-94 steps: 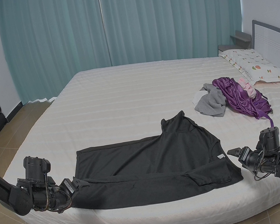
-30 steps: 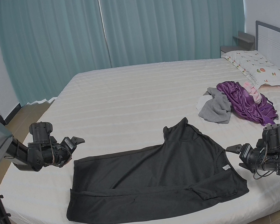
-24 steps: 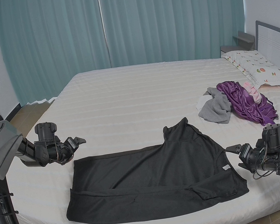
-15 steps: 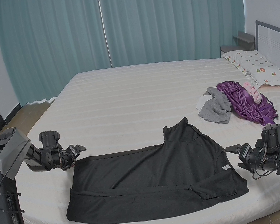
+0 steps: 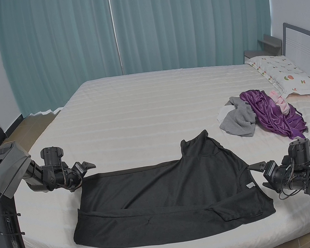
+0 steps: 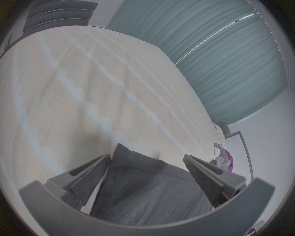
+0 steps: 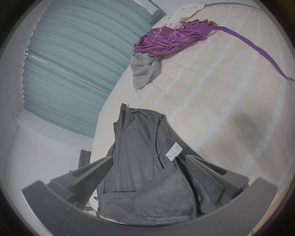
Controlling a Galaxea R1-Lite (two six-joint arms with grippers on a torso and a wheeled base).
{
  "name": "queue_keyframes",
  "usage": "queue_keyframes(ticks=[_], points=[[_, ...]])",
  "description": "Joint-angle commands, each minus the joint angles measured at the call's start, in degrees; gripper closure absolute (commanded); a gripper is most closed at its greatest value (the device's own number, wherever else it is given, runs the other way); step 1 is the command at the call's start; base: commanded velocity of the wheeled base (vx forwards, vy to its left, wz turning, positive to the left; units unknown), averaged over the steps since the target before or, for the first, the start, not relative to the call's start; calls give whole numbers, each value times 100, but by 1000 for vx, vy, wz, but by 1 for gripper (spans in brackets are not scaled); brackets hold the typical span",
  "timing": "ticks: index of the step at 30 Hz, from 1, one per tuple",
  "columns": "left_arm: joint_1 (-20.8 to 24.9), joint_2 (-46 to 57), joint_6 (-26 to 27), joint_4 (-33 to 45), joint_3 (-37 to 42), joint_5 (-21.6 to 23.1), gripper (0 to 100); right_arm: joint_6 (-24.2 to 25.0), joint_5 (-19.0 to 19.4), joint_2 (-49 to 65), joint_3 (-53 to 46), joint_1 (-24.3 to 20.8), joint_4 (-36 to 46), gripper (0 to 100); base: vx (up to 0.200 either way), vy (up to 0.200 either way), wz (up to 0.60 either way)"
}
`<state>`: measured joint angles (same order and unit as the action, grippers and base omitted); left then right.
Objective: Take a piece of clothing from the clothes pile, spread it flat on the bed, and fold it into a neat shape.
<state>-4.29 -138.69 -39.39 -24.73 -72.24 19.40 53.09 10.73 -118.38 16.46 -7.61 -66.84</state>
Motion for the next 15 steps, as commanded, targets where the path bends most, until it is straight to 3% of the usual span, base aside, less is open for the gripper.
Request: queue_keyframes(ticks=[1, 3, 4, 15], points=[[-2, 79, -8, -31, -18, 38, 0, 0, -1, -9, -2, -22, -4, 0, 0, 0, 0], [7, 79, 1, -146, 8, 47, 0, 0, -1, 8, -11, -22, -4, 0, 0, 0, 0], [7, 79, -8, -198, 35, 47, 100, 0, -1, 8, -11, -22, -4, 0, 0, 0, 0], [-54, 70, 1, -251, 61, 3, 100, -9, -1, 17, -11, -22, -13, 0, 0, 0, 0]])
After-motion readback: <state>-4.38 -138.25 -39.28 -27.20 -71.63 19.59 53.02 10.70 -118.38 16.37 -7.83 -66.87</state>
